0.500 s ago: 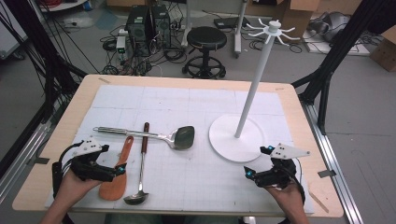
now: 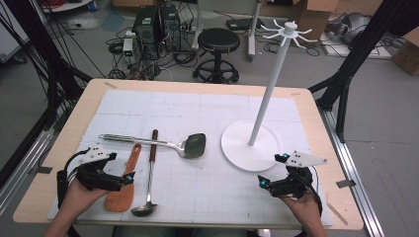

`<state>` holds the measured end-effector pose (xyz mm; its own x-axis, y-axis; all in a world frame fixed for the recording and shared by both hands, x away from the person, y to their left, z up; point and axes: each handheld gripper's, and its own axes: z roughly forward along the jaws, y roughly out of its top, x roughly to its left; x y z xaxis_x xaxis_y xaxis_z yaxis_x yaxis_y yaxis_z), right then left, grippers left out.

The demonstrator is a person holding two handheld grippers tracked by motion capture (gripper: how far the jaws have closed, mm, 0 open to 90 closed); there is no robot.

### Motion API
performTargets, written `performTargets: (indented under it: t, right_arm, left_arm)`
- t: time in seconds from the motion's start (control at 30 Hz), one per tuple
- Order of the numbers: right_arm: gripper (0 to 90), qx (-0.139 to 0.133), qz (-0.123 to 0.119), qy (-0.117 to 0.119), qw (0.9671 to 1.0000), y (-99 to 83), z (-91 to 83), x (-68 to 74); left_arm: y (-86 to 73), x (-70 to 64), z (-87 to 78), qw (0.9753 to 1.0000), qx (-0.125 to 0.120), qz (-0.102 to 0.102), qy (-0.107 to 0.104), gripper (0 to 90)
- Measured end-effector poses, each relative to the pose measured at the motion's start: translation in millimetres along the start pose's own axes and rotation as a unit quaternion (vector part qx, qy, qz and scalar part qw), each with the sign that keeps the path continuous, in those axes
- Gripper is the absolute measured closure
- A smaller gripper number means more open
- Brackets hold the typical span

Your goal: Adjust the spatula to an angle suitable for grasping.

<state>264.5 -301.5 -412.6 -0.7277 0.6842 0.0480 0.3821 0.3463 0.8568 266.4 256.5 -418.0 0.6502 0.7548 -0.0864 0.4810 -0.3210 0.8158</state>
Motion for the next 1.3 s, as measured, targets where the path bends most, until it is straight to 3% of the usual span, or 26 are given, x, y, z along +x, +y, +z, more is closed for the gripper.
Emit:
performTargets:
  t: [0.27, 0.5, 0.7, 0.73, 1.1, 1.17, 1.2, 1.27, 1.3]
  right_arm:
    - [0.5, -0.012, 0.0, 0.015, 0.9998, 9.2, 2.9, 5.8]
    - [0.5, -0.009, -0.01, 0.029, 0.9995, 24.2, 16.6, 11.9]
    - [0.6, -0.007, -0.035, 0.055, 0.9979, 52.0, 42.7, 24.9]
    - [0.6, 0.0, -0.049, 0.062, 0.9969, 60.7, 54.1, 30.0]
    - [0.7, 0.014, -0.056, 0.102, 0.9931, 95.2, 109.1, 45.4]
    - [1.0, 0.014, -0.055, 0.106, 0.9927, 97.8, 112.8, 45.3]
    - [8.4, 0.013, -0.06, 0.117, 0.9912, 105.0, 124.2, 44.8]
    - [11.8, 0.018, -0.056, 0.12, 0.991, 107.7, 128.4, 45.5]
    - [18.8, 0.024, -0.051, 0.129, 0.9901, 112.7, 137.5, 46.4]
  left_arm:
    - [-0.2, 0.8, 0.2, 1.0, 0.001, -0.001, -0.002, 1.8]
    - [0.5, 1.3, 0.1, 1.0, -0.003, -0.004, -0.001, 1.7]
    - [1.4, 2.7, -0.1, 1.0, -0.005, -0.004, -0.001, 1.8]
    - [1.2, 2.8, -0.1, 1.0, -0.006, -0.004, -0.002, 1.8]
    - [2.9, 1.0, 0.7, 0.9999, -0.008, 0.0, -0.006, 1.8]
    - [3.0, 0.6, 0.8, 0.9999, -0.009, 0.0, -0.006, 1.8]
    - [2.9, 0.7, 0.9, 0.9999, -0.009, 0.0, -0.007, 1.8]
    - [3.0, 1.3, 0.8, 0.9999, -0.008, 0.001, -0.007, 1.8]
    - [2.9, 1.2, 1.0, 0.9999, -0.009, -0.001, -0.007, 1.8]
